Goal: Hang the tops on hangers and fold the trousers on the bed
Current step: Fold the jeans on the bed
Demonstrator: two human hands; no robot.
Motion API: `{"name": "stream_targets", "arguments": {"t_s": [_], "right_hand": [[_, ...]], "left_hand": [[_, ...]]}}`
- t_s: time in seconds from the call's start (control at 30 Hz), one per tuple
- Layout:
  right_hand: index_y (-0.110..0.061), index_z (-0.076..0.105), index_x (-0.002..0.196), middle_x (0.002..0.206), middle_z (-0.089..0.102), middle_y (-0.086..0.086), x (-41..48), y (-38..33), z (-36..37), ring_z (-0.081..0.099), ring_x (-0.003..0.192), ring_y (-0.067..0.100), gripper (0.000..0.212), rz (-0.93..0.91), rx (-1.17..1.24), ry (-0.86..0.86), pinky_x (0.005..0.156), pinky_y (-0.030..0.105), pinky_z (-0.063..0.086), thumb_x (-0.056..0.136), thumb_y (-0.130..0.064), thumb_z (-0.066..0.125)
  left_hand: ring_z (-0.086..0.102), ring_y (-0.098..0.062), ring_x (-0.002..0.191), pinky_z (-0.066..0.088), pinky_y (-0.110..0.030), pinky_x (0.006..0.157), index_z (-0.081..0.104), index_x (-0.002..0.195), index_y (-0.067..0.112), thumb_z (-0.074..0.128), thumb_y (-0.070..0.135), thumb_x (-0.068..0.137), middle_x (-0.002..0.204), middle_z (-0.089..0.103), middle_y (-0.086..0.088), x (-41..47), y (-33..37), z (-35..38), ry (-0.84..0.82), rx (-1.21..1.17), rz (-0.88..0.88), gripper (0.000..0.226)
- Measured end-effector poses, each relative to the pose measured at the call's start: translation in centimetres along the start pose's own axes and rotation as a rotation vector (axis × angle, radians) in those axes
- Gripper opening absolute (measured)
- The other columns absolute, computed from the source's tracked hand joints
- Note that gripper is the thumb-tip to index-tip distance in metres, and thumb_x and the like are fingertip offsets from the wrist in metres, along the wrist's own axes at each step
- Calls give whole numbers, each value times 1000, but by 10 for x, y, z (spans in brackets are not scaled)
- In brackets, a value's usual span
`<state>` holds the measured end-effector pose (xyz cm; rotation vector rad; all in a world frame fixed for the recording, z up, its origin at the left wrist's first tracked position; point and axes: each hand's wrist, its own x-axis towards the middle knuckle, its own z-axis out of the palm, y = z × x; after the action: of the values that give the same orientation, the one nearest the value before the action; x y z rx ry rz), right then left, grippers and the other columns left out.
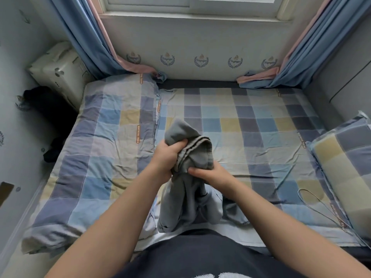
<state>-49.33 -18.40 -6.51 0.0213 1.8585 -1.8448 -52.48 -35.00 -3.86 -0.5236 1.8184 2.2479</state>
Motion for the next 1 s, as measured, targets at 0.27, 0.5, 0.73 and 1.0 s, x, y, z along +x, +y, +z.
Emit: {"name": "stream_targets", "arguments": {"t_s": [0.27,0.5,0.73,1.0], "right_hand": [[-4,72,107,104,76,14,14,-52,-7,73,98,30,18,-2,227,284,87,40,60,89,-4,69],[0,70,118,106,76,15,34,-92,-26,74,93,28,29,83,356,303,83,40,61,92,-14,68],[-31,53,130,118,72,-10,19,-32,-30,67,111,17,51,60,16,130,92,36,55,84,-45,71],[-17,55,133,126,68,1,-6,65,-14,64,119,16,47,142,-137,8,96,28,54,90,-14,74]], "left_hand": [[70,-2,100,55,-15,74,47,142,18,63,57,88,118,70,7,1,1,-4,-130,198,46,68],[70,-7,104,54,-17,83,68,114,30,81,28,80,105,75,16,-26,-45,1,-345,362,48,36],[74,-22,95,61,-35,83,73,103,17,67,4,93,97,78,-5,-14,-37,-3,-10,91,38,17],[74,-32,98,62,-43,82,71,111,5,71,13,92,101,77,-16,-9,-24,8,-43,-103,-121,21]]}}
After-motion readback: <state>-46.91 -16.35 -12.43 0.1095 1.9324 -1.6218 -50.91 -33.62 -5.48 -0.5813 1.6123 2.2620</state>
